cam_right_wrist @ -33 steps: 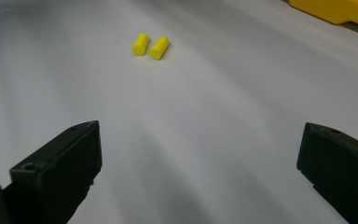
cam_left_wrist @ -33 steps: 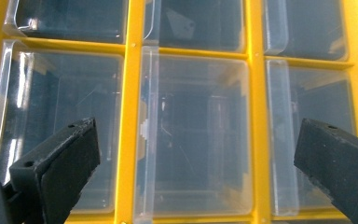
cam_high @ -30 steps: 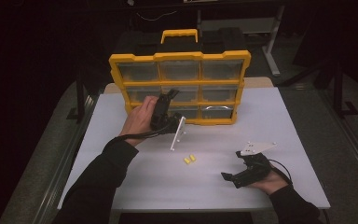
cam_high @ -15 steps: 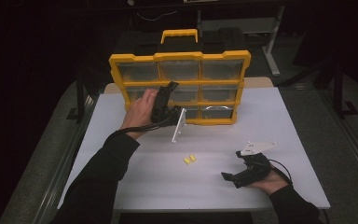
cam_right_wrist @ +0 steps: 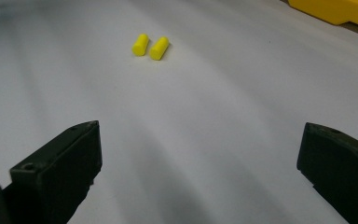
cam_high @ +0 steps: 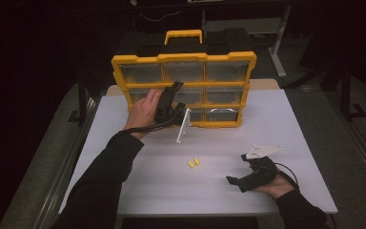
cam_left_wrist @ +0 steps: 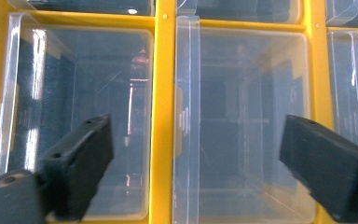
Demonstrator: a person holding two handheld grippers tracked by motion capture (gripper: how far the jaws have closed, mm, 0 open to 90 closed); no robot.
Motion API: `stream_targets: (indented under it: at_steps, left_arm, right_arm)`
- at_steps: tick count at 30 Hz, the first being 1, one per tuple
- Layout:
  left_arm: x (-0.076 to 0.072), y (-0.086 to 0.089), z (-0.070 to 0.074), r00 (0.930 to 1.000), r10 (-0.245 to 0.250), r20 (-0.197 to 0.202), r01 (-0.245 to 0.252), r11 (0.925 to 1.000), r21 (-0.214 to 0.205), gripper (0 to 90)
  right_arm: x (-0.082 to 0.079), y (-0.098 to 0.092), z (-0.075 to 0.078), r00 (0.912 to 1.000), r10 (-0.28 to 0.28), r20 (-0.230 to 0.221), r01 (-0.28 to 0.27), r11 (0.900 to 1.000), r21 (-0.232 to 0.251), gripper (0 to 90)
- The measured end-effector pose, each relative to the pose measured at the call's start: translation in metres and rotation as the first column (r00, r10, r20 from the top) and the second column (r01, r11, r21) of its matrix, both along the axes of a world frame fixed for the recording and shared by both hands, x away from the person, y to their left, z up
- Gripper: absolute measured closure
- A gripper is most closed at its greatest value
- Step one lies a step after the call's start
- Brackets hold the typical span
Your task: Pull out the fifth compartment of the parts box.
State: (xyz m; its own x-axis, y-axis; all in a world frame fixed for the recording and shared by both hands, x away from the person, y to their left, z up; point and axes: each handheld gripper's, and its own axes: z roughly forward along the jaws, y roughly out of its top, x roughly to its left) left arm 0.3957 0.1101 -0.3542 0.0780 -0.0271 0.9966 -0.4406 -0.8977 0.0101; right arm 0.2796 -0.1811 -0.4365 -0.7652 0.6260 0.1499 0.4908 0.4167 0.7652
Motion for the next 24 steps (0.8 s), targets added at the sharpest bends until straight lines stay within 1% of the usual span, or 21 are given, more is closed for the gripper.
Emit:
stream_targets:
  at_steps: [3,10,13,16,22,24]
  left_arm:
    - [0.0004,-0.0007,0.0,1.0,0.005,0.005,-0.005,1.0,0.008,15.7]
    - [0.0005,-0.0024,0.0007,0.9998,0.016,0.01,-0.016,0.9998,0.009,29.2]
    - [0.0003,-0.004,0.0013,0.9997,0.022,0.011,-0.022,0.9998,-0.002,34.3]
    - [-0.0002,-0.0053,0.0015,0.9995,0.026,0.016,-0.026,0.9996,-0.004,38.9]
    - [-0.0002,-0.0075,0.0021,0.9991,0.041,0.009,-0.041,0.9991,-0.008,51.5]
    - [-0.0006,-0.0079,0.0025,0.9991,0.041,0.009,-0.041,0.9991,-0.012,53.2]
  right_arm:
    - [0.0,0.0001,0.0,1.0,0.0,0.0,0.0,1.0,0.0,0.0]
    - [0.0,-0.0001,0.0001,1.0,0.0,0.0,0.0,1.0,0.001,0.0]
    - [0.0,-0.0001,0.0,1.0,0.001,0.0,-0.001,1.0,0.001,0.0]
    - [0.0,-0.0001,0.0001,1.0,0.0,0.0,0.0,1.0,0.001,0.0]
    - [0.0,-0.0001,0.0001,1.0,0.0,-0.001,0.0,1.0,0.001,0.0]
    - [0.0,-0.0002,0.0001,1.0,0.0,-0.001,0.0,1.0,0.001,0.0]
